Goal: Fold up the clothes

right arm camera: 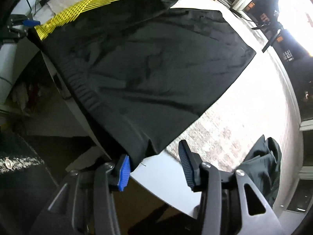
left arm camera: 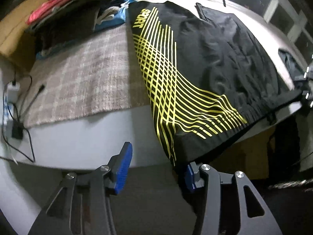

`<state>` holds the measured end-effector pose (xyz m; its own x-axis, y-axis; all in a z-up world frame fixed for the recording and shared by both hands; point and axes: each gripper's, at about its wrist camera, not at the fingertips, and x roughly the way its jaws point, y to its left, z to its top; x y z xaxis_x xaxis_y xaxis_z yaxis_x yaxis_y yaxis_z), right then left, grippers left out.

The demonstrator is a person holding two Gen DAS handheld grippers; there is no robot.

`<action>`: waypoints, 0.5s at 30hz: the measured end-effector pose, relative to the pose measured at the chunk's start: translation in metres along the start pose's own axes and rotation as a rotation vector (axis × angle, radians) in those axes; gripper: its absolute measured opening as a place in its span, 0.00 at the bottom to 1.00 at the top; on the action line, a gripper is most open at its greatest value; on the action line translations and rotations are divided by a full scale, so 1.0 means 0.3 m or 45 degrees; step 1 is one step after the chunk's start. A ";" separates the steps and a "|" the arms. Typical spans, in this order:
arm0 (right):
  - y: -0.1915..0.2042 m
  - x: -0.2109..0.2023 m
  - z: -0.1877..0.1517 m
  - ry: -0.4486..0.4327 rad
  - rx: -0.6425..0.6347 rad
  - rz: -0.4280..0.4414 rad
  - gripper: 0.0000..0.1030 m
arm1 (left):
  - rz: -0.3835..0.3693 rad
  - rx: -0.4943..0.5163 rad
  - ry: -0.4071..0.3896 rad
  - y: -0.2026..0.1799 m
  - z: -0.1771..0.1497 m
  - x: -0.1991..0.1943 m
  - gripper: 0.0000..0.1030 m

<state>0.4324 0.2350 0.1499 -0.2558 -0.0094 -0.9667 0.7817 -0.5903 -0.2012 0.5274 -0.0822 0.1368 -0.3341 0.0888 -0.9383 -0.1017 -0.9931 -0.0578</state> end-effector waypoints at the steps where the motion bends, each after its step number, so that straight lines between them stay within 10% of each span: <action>1: 0.007 0.001 -0.001 0.005 -0.011 0.003 0.43 | -0.019 0.019 -0.004 -0.004 -0.004 -0.006 0.43; 8: 0.026 0.013 -0.020 0.009 -0.089 0.062 0.43 | -0.155 0.154 -0.031 -0.030 -0.034 -0.050 0.44; 15: -0.139 -0.087 -0.018 -0.135 0.136 0.275 0.43 | -0.252 -0.158 -0.158 0.106 0.086 -0.085 0.45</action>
<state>0.4096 0.2642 0.1827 -0.1522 -0.2259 -0.9622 0.7619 -0.6470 0.0314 0.5086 -0.1139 0.1675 -0.4321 0.2831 -0.8563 -0.0634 -0.9566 -0.2843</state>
